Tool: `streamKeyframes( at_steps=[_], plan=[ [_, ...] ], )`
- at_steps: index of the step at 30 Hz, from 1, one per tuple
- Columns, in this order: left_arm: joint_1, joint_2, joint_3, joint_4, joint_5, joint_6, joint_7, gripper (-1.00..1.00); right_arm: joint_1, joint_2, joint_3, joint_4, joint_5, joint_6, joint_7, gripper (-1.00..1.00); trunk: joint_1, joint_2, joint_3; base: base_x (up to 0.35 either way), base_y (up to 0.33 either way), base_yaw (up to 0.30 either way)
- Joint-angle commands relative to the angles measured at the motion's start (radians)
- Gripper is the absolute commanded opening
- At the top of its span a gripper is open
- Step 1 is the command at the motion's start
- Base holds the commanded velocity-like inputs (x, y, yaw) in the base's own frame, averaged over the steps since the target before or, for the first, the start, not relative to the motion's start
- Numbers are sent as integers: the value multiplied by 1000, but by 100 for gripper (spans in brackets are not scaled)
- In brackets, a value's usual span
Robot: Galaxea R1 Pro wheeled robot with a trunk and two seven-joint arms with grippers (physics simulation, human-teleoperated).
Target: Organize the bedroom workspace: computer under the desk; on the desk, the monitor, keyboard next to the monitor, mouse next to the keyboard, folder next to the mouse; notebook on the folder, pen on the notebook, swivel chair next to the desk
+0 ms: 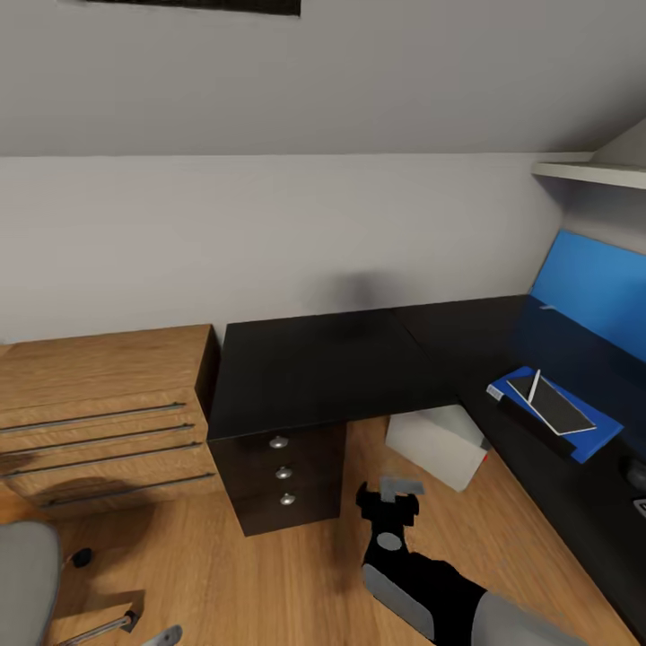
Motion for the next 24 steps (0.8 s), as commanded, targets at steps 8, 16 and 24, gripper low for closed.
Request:
streamKeyframes(
  at_steps=[8,16,24],
  plan=[
    [0,-1,4,63,7,1,0,100,135,-3,114,253,-3,-251,-19,100,0,-1,12,0,0,10],
    [1,18,3,288,5,-98,1,100,204,0,120,490,-7,-398,75,100,0,-1,24,0,0,0],
    [1,34,-3,599,-28,-473,-1,100,225,49,116,744,-130,-547,469,100,0,-1,37,0,0,41]
  ],
)
